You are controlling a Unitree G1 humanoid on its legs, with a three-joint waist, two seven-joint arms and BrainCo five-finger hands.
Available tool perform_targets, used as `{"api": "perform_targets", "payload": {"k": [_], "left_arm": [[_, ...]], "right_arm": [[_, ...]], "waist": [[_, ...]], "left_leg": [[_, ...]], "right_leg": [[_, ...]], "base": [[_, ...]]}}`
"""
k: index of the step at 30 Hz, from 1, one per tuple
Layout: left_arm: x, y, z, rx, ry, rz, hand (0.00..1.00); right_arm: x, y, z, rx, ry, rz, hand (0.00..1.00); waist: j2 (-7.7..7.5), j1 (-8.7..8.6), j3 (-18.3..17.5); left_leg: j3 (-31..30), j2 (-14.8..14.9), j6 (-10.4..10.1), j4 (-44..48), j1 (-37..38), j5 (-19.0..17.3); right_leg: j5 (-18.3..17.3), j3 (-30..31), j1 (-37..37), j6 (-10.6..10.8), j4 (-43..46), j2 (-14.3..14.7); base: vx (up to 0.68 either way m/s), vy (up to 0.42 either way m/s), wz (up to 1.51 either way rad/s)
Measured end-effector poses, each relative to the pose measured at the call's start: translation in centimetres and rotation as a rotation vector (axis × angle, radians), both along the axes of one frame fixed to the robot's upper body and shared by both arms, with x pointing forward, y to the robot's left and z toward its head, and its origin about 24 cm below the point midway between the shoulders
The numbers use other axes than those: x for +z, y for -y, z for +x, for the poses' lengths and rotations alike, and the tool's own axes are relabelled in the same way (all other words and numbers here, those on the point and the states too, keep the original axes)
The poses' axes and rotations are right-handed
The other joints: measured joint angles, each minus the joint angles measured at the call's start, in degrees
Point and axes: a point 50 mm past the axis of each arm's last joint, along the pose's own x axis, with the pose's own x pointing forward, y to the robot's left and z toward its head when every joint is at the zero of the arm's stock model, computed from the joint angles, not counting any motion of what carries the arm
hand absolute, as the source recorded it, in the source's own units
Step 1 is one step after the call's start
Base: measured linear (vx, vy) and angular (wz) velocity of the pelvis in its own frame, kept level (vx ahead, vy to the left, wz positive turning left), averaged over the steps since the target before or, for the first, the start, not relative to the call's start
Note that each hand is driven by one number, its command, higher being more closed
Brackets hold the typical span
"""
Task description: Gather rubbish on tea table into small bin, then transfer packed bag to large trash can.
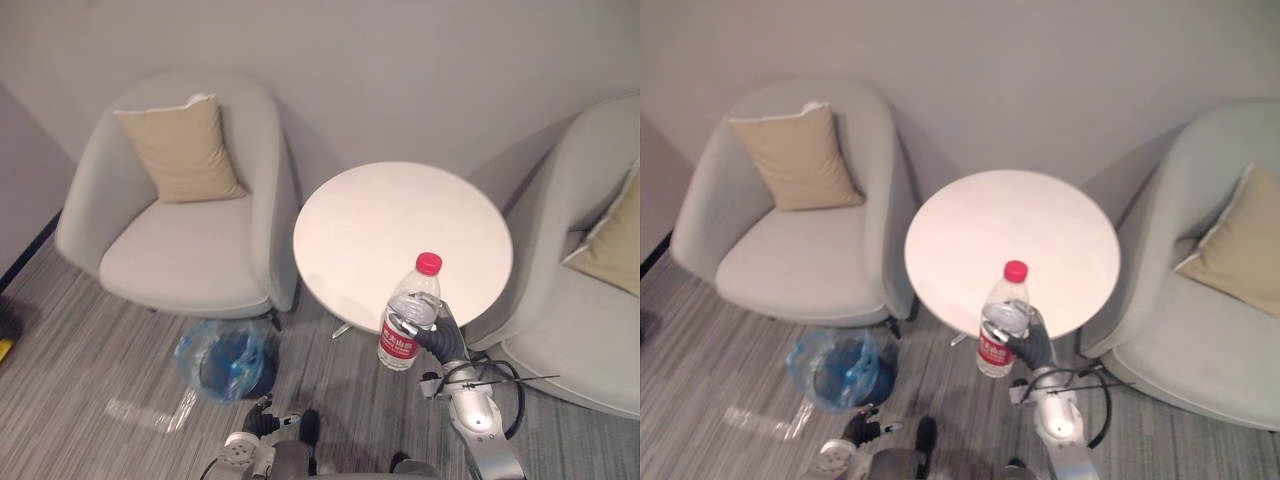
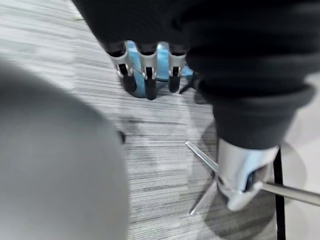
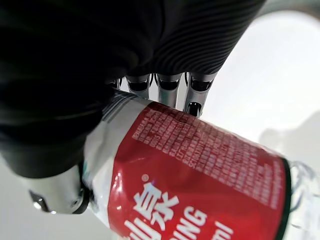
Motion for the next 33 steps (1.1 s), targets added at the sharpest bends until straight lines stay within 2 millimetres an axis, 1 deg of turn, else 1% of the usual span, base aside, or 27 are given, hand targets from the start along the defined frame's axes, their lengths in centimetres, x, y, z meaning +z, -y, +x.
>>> {"api": "perform_targets", "payload": {"k": [1,2,3,4,5,6,7,8,10,12,14,17,18,19,20,21,22,23,24,25,26,27,28,29,31,32,33], "left_arm": [[0.0,0.1,0.1,-0.008,0.002,0.001,0.00],[0.1,0.2,0.2,-0.045,0.005,0.021,0.00],[-0.1,0.4,-0.1,-0.075,-0.002,0.033,0.00],[-0.2,0.6,-0.3,-0.084,-0.008,0.036,0.00],[-0.2,1.0,-0.4,-0.110,-0.014,0.040,0.00],[-0.4,1.7,-0.6,-0.134,-0.023,0.035,0.00],[-0.3,1.6,-0.5,-0.137,-0.020,0.039,0.00],[-0.2,1.5,-0.1,-0.155,-0.011,0.051,0.00],[-0.1,1.2,0.2,-0.171,0.004,0.082,0.00],[-0.1,1.1,0.2,-0.163,0.007,0.095,0.00],[-0.1,1.0,0.1,-0.155,0.005,0.104,0.00],[-0.1,0.9,0.2,-0.152,0.007,0.110,0.00],[0.0,0.7,0.3,-0.151,0.013,0.119,0.00],[0.0,0.6,0.3,-0.150,0.013,0.122,0.00],[0.0,0.5,0.3,-0.148,0.010,0.127,0.00],[0.0,0.4,0.2,-0.143,0.009,0.134,0.00],[0.0,0.3,0.2,-0.139,0.009,0.135,0.00],[0.0,0.1,0.3,-0.128,0.015,0.141,0.00],[0.0,0.2,0.3,-0.117,0.014,0.144,0.00],[0.1,0.2,0.5,-0.115,0.017,0.149,0.00],[0.0,-0.1,0.4,-0.111,0.004,0.156,0.00],[-0.2,-0.3,0.1,-0.107,-0.015,0.161,0.00],[-0.2,-0.3,0.0,-0.104,-0.021,0.161,0.00],[-0.3,-0.3,-0.1,-0.104,-0.028,0.160,0.00],[-0.4,-0.3,-0.3,-0.101,-0.030,0.158,0.00],[-0.5,0.0,-0.4,-0.098,-0.037,0.150,0.00],[-0.5,0.7,-0.6,-0.096,-0.037,0.129,0.00]], "right_arm": [[0.0,0.0,0.1,0.000,0.000,-0.012,1.00],[-0.1,0.2,0.1,-0.015,0.000,-0.030,1.00],[0.1,0.3,0.2,-0.024,0.008,-0.030,1.00],[0.1,0.3,0.3,-0.029,0.012,-0.030,1.00],[0.2,0.4,0.3,-0.044,0.017,-0.029,1.00],[0.3,0.7,0.5,-0.062,0.026,-0.033,1.00],[0.3,0.6,0.7,-0.068,0.023,-0.030,1.00],[0.2,0.0,0.8,-0.074,0.016,-0.004,1.00],[0.3,-1.5,1.3,-0.044,0.023,0.014,1.00],[0.0,-3.0,1.6,0.005,0.011,0.029,1.00],[-0.7,-3.6,1.7,0.017,-0.020,0.038,1.00],[-2.0,-3.3,1.3,0.001,-0.083,0.032,1.00],[-2.4,-2.9,1.0,-0.015,-0.105,0.029,1.00],[-2.5,-2.7,0.8,-0.023,-0.110,0.030,1.00],[-2.8,-2.1,0.3,-0.052,-0.124,0.031,1.00],[-3.0,-1.2,-0.4,-0.086,-0.136,0.029,1.00],[-3.1,-1.0,-0.7,-0.094,-0.139,0.026,1.00],[-3.0,-0.5,-0.8,-0.098,-0.136,0.010,1.00],[-3.1,-0.1,-0.7,-0.103,-0.142,-0.003,1.00],[-3.1,-0.1,-0.7,-0.104,-0.141,-0.002,1.00],[-3.1,-0.3,-0.7,-0.099,-0.142,0.003,1.00],[-3.1,-0.3,-0.7,-0.102,-0.144,0.009,1.00],[-3.1,-0.2,-0.7,-0.105,-0.143,0.008,1.00],[-3.0,0.0,-0.7,-0.110,-0.140,0.004,1.00],[-3.0,0.1,-0.7,-0.115,-0.140,0.004,1.00],[-3.0,0.5,-0.7,-0.119,-0.142,-0.008,1.00],[-2.9,0.6,-0.6,-0.120,-0.137,-0.013,1.00]], "waist": [[-0.05,-0.09,0.0],[-0.56,-0.33,0.0],[-0.65,-1.54,0.0],[-0.41,-1.79,-0.2],[-0.07,-2.52,-0.4],[1.15,-3.14,-0.9],[0.84,-3.08,-0.7],[-0.75,-2.68,-0.4],[-2.40,-1.63,-0.7],[-2.72,-1.57,-0.6],[-2.80,-1.30,-0.8],[-3.59,-1.43,-0.2],[-4.83,-1.43,0.5],[-5.00,-1.44,0.6],[-5.15,-1.88,0.7],[-5.51,-2.48,0.5],[-5.79,-2.49,0.3],[-5.66,-2.71,-0.1],[-4.68,-3.06,0.1],[-4.44,-3.17,0.3],[-4.03,-3.16,0.5],[-4.21,-3.44,0.5],[-4.37,-3.69,0.6],[-4.67,-3.78,0.4],[-5.56,-3.57,-0.2],[-4.22,-3.78,-0.4],[-1.82,-2.38,-1.4]], "left_leg": [[3.2,0.2,1.8,3.4,-0.7,-2.7],[11.5,1.0,4.7,12.1,-0.4,-10.1],[17.1,2.3,5.0,15.5,1.1,-14.2],[19.0,3.0,4.9,15.9,1.9,-15.1],[21.9,4.2,4.0,14.7,3.4,-16.3],[22.5,4.5,2.6,7.5,6.0,-16.7],[22.2,3.8,2.2,5.2,6.6,-15.7],[22.0,2.4,2.8,1.5,7.4,-13.3],[21.9,0.8,3.4,0.3,8.0,-12.7],[21.6,-0.3,3.7,-0.5,9.3,-12.5],[20.5,-1.2,4.4,-1.5,9.8,-12.1],[19.1,-3.3,5.6,-0.2,9.7,-14.6],[18.1,-4.6,5.9,2.2,9.7,-16.5],[17.3,-5.0,6.2,3.2,9.6,-17.2],[15.0,-5.6,7.1,7.2,8.9,-19.5],[11.7,-6.3,7.9,11.4,8.0,-22.1],[10.5,-6.5,8.2,12.3,7.7,-22.7],[8.3,-6.9,9.6,14.2,7.8,-24.1],[5.7,-5.6,9.9,14.8,8.1,-24.9],[4.7,-4.8,10.0,14.4,8.7,-25.1],[2.5,-3.9,9.5,13.0,10.2,-24.8],[0.8,-3.7,9.2,11.7,12.0,-24.4],[0.0,-3.8,9.1,11.3,12.9,-24.4],[-1.9,-4.1,8.6,10.8,14.5,-24.7],[-2.6,-4.7,6.3,11.3,16.5,-26.3],[-2.9,-4.0,5.1,13.3,16.5,-27.6],[-0.1,-2.4,4.2,20.6,13.2,-28.0]], "right_leg": [[0.1,-0.9,-0.3,-0.1,0.4,-0.4],[0.1,-2.7,-0.2,-0.1,1.4,-2.2],[0.4,-4.1,0.0,0.4,1.5,-3.2],[0.6,-4.8,-0.1,0.6,1.5,-3.4],[1.1,-6.2,-0.3,0.9,1.3,-3.6],[1.9,-7.9,-1.3,1.7,1.2,-3.0],[2.3,-8.1,-1.3,2.0,0.9,-3.1],[3.7,-8.2,-1.2,2.2,-0.3,-3.4],[4.8,-8.0,-0.5,2.8,-1.8,-4.0],[5.2,-7.8,0.7,3.3,-2.3,-4.8],[5.3,-8.0,1.0,3.4,-2.2,-5.3],[0.3,-9.7,0.4,4.5,5.2,-9.5],[-3.5,-9.5,0.4,3.3,10.3,-12.3],[-4.9,-9.0,0.4,1.5,11.7,-12.8],[-9.6,-4.7,0.4,-4.7,14.5,-11.9],[-12.3,0.6,1.2,-8.2,15.4,-9.5],[-12.3,1.2,1.3,-8.3,16.5,-9.6],[-9.5,5.0,-1.9,-9.1,25.1,-10.1],[-11.7,7.5,-6.5,-6.2,29.9,-7.8],[-12.4,8.1,-7.7,-5.1,30.0,-5.9],[-12.6,8.7,-10.8,-4.2,29.7,-2.3],[-12.0,9.4,-13.1,-3.2,27.2,0.4],[-11.4,9.6,-13.7,-2.8,25.6,1.2],[-9.3,10.0,-14.7,-3.2,21.3,3.2],[-0.7,8.9,-15.3,-4.0,14.3,4.5],[-0.3,7.8,-14.7,-5.5,14.6,4.9],[-0.5,7.7,-12.2,-5.7,11.6,6.5]], "base": [[-0.18,-0.030,0.75],[-0.09,-0.001,0.73],[-0.05,-0.014,0.74],[-0.03,0.058,0.69],[-0.03,0.145,0.81],[-0.03,0.145,0.79],[-0.06,0.208,0.71],[-0.04,0.132,0.34],[-0.04,0.147,0.14],[-0.02,0.104,0.05],[-0.03,0.091,0.19],[0.00,0.087,0.47],[0.02,0.064,0.46],[0.05,0.068,0.72],[0.11,0.041,1.01],[0.14,0.027,1.08],[0.21,0.021,1.05],[0.25,0.032,0.85],[0.26,0.034,0.81],[0.27,0.020,0.79],[0.33,-0.013,0.86],[0.36,-0.035,0.91],[0.40,-0.078,1.04],[0.42,-0.120,1.00],[0.44,-0.121,0.89],[0.56,-0.087,0.37],[0.56,-0.083,0.19]]}}
